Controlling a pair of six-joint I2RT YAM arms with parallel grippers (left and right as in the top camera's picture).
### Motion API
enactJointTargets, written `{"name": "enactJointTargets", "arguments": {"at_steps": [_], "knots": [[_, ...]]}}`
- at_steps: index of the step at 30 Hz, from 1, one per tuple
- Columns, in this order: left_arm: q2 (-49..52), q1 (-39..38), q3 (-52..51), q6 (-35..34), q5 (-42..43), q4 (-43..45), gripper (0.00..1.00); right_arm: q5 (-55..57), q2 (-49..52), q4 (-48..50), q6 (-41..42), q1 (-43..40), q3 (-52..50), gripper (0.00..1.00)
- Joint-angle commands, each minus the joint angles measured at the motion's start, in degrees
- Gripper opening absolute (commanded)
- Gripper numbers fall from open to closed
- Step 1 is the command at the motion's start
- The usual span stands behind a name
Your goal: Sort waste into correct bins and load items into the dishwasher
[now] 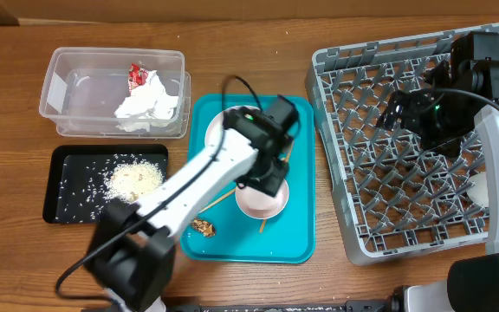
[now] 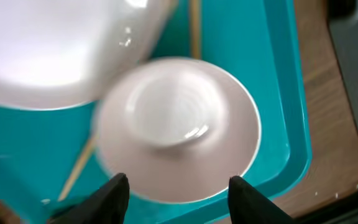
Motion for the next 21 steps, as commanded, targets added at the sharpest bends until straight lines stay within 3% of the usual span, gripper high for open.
{"name": "enactJointTargets", "arguments": {"at_steps": [1,13,21], "knots": [[-8.22,4.48,2.40,-4.92,-4.87,-0.92,0.55,-0.98,0.00,-0.22,-1.60,2.14,0.28,1.00],[-15.89,24.35,2.34,-11.15,-4.13,-7.61,0.60,-1.01,0.02,4.35,-0.59,23.08,-3.41,1.00],[-15.89,27.69,2.10,-11.23,-1.68,-7.87,0.76,-1.03,0.13,14.12,3.85,33.16,-15.65,0.85]]}}
